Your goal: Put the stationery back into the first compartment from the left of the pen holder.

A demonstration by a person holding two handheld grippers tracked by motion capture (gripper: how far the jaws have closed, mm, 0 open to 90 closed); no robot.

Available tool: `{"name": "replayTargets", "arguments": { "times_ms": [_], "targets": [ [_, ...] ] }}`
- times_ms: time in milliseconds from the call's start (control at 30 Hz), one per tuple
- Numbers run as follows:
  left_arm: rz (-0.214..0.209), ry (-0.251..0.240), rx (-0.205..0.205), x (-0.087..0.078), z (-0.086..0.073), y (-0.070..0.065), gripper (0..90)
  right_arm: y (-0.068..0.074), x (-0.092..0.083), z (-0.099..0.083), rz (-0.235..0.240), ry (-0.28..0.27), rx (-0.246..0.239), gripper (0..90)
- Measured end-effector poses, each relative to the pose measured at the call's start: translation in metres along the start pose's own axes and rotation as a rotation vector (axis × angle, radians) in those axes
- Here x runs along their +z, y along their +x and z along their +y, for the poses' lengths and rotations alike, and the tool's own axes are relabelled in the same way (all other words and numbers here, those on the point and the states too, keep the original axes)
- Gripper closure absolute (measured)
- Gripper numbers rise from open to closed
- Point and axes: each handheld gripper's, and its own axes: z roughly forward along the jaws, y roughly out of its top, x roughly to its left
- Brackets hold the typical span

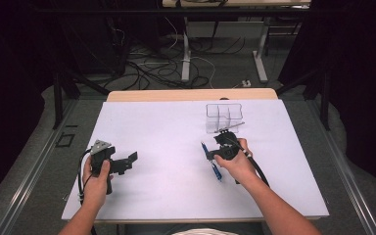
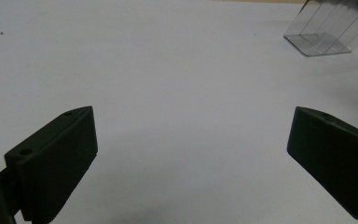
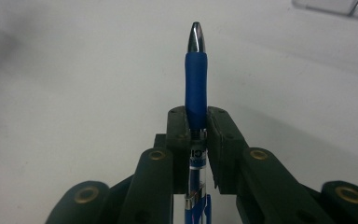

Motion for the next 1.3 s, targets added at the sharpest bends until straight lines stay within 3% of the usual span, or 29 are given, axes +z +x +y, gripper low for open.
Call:
{"name": "replayTargets", "arguments": {
  "times_ms": [300, 533, 1300],
  "targets": [
    [0.002, 0.002, -0.003, 0.000, 0.000, 0.000, 1.7, -0.001, -0.012, 0.004, -0.052, -0.105, -0.031, 79.8],
    [0.005, 0.008, 0.001, 0.001, -0.001, 0.001, 1.7, -0.006, -0.025, 0.015, -0.055, -0.181, -0.052, 79.8],
    [0.008, 0.002, -0.002, -0.001, -0.001, 0.002, 1.7, -0.024, -0.060, 0.091, -0.131, -0.269, -0.014, 79.8]
  ]
}}
